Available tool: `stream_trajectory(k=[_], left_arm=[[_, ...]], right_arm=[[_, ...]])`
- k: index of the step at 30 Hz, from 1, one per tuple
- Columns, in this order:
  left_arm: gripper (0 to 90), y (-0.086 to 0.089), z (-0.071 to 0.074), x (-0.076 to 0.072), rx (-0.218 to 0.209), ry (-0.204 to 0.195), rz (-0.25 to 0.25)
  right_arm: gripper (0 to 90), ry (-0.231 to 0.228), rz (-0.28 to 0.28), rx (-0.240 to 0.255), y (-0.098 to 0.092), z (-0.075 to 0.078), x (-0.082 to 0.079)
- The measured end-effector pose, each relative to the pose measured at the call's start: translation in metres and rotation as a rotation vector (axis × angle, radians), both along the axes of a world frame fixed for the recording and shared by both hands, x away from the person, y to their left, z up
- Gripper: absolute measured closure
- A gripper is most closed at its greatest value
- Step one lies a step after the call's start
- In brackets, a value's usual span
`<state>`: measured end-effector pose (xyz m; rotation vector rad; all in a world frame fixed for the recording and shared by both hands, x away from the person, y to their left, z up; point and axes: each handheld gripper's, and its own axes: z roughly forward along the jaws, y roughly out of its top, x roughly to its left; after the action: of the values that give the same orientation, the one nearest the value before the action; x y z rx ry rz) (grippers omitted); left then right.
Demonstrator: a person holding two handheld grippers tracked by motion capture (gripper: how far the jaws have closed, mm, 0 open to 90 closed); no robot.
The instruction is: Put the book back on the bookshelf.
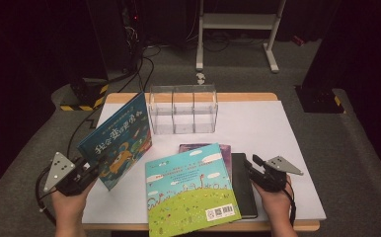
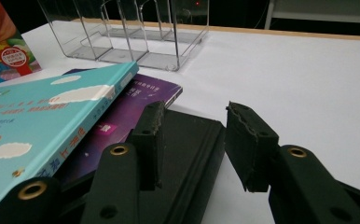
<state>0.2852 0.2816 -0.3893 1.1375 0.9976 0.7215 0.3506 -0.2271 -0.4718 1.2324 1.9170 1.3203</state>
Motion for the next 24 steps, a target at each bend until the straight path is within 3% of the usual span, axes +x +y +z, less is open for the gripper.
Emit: stream_trajectory(k=[7,14,17,20,24], left_arm=[[74.0,-0.007,0.001,0.011,0.001,-0.012,-0.016],[77.5,-0.010,0.004,0.021,-0.013,-0.008,-0.066],[78.1,-0.008,0.004,0.024,-0.052,0.001,-0.100],[78.4,-0.006,0.003,0.025,-0.075,-0.007,-0.085],[79.6,-0.007,0.004,0.025,-0.039,-0.013,-0.076]], right_arm=[[57.3,0.005,-0.006,-0.015,-0.004,-0.002,-0.010],[57.2,0.014,-0.022,-0.025,-0.011,-0.005,-0.018],[57.1,0.014,-0.030,-0.027,-0.014,-0.005,-0.021],[57.1,0.015,-0.036,-0.027,-0.016,-0.005,-0.022],[57.1,0.016,-0.039,-0.027,-0.017,-0.005,-0.024]])
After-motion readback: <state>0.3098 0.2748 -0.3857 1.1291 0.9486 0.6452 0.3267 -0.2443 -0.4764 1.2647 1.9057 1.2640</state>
